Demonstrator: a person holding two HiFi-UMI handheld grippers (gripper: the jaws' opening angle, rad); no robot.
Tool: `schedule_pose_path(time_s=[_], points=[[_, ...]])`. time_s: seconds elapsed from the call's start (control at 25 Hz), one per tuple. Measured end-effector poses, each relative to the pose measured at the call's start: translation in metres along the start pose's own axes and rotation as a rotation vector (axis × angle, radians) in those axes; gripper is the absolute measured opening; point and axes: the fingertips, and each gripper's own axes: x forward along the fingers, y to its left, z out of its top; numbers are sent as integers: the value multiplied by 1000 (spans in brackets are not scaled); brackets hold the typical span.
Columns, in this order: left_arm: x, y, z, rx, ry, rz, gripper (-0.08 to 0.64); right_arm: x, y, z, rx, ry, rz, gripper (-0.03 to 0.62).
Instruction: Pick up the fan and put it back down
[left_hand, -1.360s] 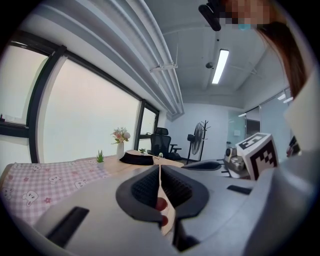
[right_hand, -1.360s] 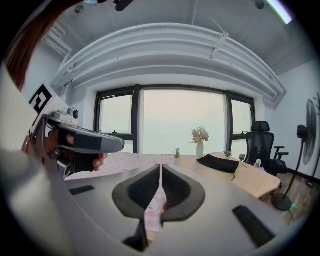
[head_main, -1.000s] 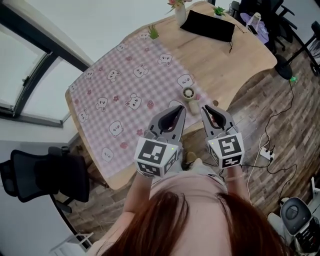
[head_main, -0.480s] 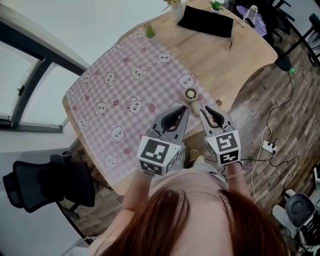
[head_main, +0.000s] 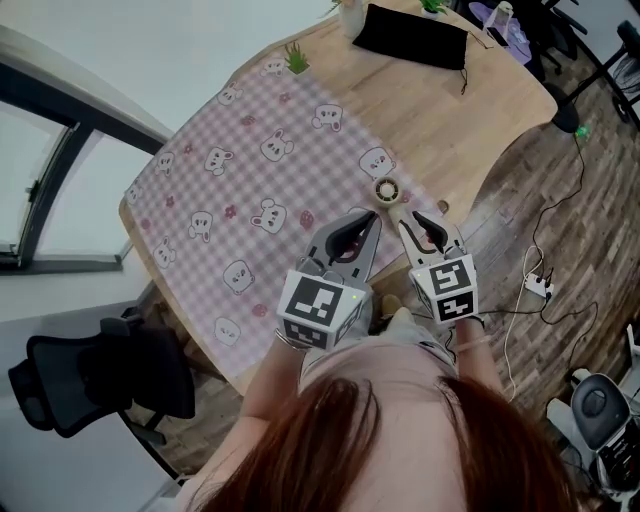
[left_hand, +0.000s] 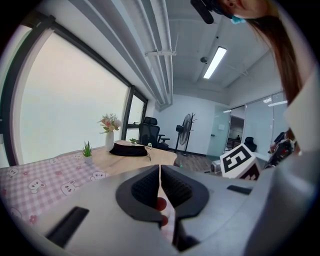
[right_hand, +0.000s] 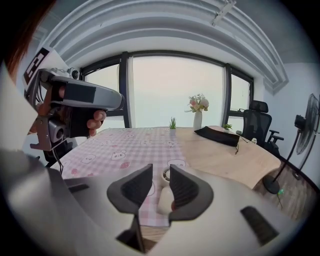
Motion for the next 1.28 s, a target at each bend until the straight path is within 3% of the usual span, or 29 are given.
schedule_pose_path(time_s=[1.28], points=[[23,46,-26,-59,67,-53,15,79,-3,-65,30,242,12,165]])
